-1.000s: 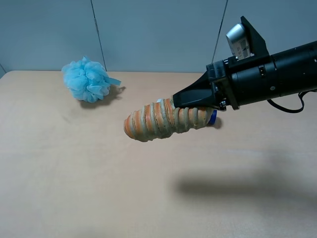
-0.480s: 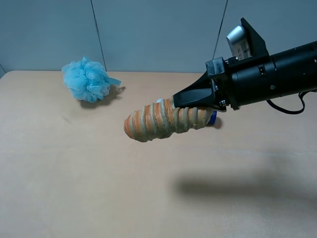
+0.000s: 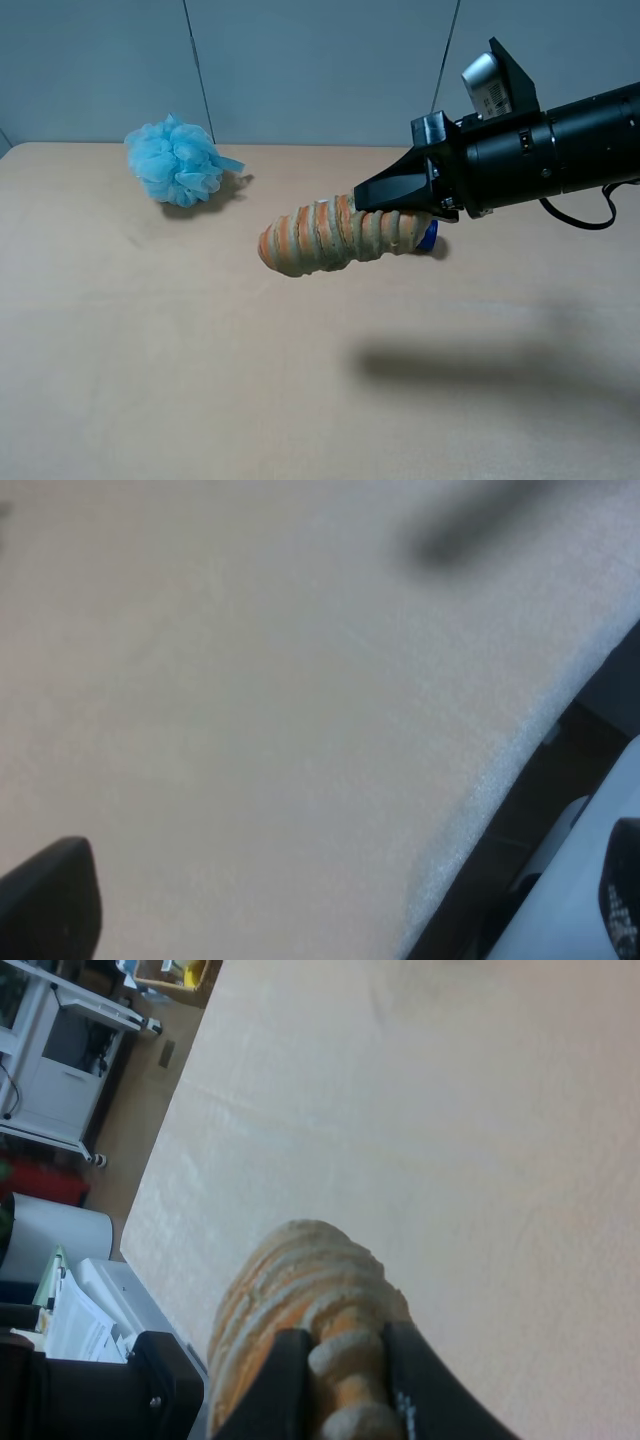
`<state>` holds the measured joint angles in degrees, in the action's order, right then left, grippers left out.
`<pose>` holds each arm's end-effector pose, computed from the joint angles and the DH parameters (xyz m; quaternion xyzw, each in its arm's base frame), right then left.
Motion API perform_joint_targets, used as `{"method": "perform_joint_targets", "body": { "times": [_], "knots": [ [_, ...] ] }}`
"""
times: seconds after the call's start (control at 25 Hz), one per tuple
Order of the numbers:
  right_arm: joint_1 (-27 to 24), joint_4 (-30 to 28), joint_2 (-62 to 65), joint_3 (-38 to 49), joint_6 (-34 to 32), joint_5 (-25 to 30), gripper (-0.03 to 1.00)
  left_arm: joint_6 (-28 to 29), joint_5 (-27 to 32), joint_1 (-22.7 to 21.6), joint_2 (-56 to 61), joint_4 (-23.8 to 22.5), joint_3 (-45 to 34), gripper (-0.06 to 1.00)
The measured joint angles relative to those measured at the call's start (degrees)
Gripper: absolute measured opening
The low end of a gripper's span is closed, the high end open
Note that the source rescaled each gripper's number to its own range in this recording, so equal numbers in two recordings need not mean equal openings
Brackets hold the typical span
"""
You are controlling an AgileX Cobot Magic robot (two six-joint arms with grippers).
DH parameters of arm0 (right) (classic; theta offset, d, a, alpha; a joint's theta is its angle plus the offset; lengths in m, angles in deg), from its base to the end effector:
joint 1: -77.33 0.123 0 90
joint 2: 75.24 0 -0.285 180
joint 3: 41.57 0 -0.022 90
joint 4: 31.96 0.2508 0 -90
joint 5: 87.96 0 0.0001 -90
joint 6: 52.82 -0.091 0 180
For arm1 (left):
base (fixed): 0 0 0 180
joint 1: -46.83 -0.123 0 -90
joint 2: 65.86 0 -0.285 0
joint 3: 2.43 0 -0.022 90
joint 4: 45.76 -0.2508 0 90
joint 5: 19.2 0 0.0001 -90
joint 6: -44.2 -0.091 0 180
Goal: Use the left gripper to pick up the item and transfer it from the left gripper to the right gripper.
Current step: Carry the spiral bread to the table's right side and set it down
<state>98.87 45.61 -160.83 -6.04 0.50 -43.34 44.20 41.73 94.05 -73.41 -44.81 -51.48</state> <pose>0.2119 0.1508 0.2511 -0.1622 0.8499 0.4466 0.2277 -0.0041 0.0025 0.2747 0.3427 0.7833 -0.2153 0.4718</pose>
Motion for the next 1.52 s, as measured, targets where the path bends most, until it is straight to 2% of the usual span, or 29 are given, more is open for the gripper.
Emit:
{"method": "perform_joint_targets", "body": {
  "times": [0.08, 0.16, 0.24, 0.32, 0.6, 0.72, 0.84, 0.92, 1.04, 1.28, 1.36, 1.52],
  "knots": [
    [0.0, -0.5, 0.0, 0.0, -0.1, 0.0, 0.0, 0.0, -0.1, -0.6, 0.0, 0.0, 0.0, 1.0],
    [0.0, -1.1, 0.0, 0.0, -0.4, -0.1, 0.0, 0.0, -0.1, -3.6, 0.0, 0.0, 0.0, 1.0],
    [0.0, -2.1, 0.0, 0.0, -0.9, -0.2, 0.0, 0.0, -0.1, -8.8, 0.0, 0.0, 0.0, 1.0],
    [0.0, -3.2, 0.0, 0.0, -1.7, -0.4, 0.0, 0.0, -0.1, -17.0, 0.0, 0.0, 0.0, 1.0],
    [0.0, -5.1, 0.0, 0.0, -2.9, -0.7, 0.0, 0.0, -0.1, -40.4, 0.0, 0.0, 0.0, 1.0],
    [0.0, -5.3, 0.0, 0.0, -3.0, -1.1, 0.0, 0.0, -0.1, -47.9, 0.0, 0.0, 0.0, 1.0],
    [0.0, -5.3, 0.0, 0.0, -4.3, -2.6, 0.0, 0.0, -0.1, -53.4, 0.0, 0.0, 0.0, 1.0],
    [0.0, -5.7, 0.0, 0.0, -5.3, -3.8, 0.0, 0.0, -0.1, -55.9, 0.0, 0.0, 0.0, 1.0],
    [0.0, -7.5, 0.0, 0.0, -8.3, -4.2, 0.0, 0.0, -0.1, -56.9, 0.0, 0.0, 0.0, 1.0],
    [-0.6, -16.8, 0.0, 0.0, -17.2, -3.5, 0.0, 0.0, -0.1, -56.9, 0.0, 0.0, 0.0, 1.0],
    [-3.0, -18.9, 0.0, 0.0, -18.9, -1.2, 0.0, 0.0, -0.1, -56.9, 0.0, 0.0, 0.0, 1.0],
    [-11.1, -21.9, 0.0, 0.0, -19.4, 3.1, 0.0, -0.3, -0.1, -56.9, 0.0, 0.0, 0.0, 1.0]
  ]
}}
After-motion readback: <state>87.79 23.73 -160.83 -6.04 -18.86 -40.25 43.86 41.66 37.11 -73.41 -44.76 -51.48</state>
